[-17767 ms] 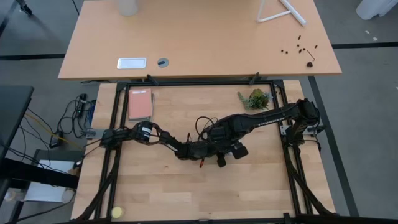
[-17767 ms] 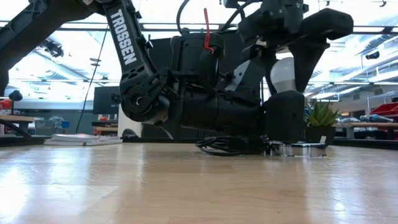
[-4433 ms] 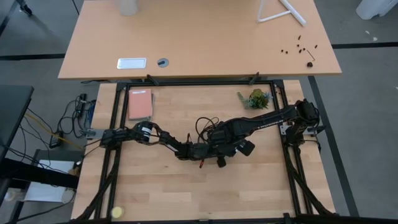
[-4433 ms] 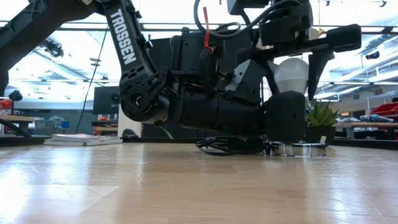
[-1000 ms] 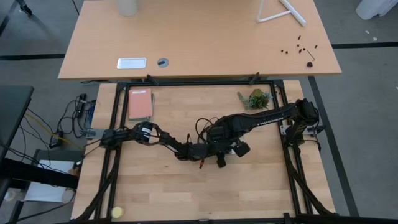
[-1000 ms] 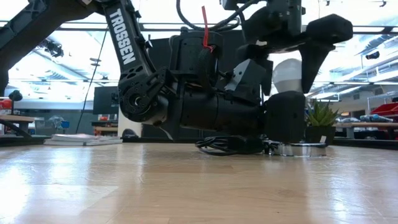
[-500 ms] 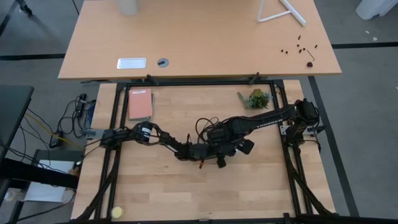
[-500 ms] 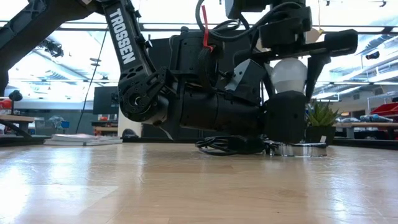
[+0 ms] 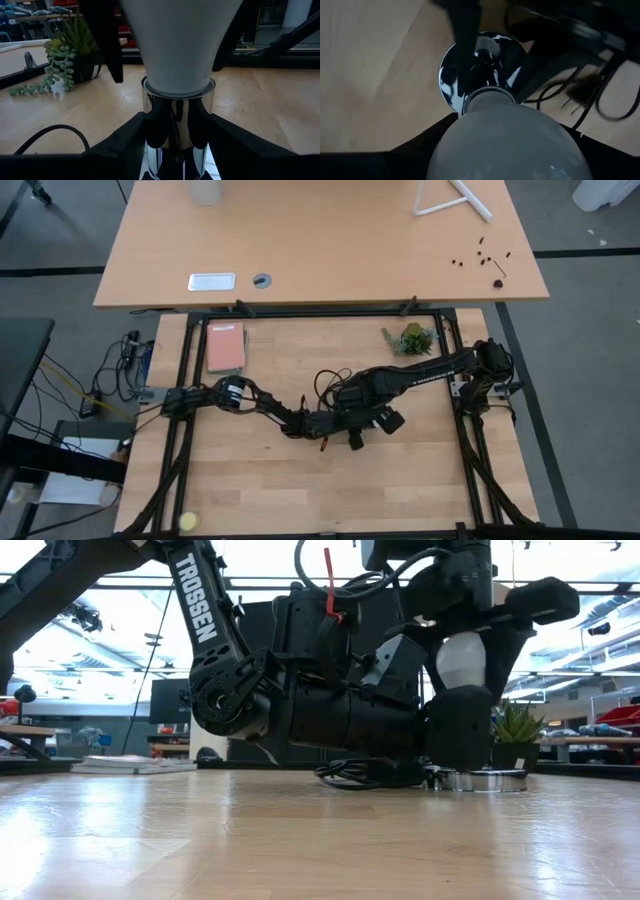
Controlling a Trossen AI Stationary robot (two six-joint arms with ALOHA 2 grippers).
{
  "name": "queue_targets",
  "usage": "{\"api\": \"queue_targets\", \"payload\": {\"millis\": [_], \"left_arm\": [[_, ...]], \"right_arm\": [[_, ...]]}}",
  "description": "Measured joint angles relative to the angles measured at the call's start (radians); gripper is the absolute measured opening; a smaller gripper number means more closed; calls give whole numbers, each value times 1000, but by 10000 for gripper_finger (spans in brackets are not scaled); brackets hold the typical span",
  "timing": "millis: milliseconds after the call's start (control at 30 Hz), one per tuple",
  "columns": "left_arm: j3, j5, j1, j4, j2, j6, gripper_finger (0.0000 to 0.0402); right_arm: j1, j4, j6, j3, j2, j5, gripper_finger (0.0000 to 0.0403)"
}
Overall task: Screw lightbulb
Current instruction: Insert the lightbulb into the lamp
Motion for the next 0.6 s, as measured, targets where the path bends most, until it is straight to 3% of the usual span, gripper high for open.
{"api": "queue_targets", "payload": {"millis": [467,600], "left_arm": [[0,4,-1,1,0,0,200],[0,-1,0,2,-1,0,200]], "right_arm": [[0,16,848,0,-1,-26,263],[0,15,1137,0,-1,14,265]]}}
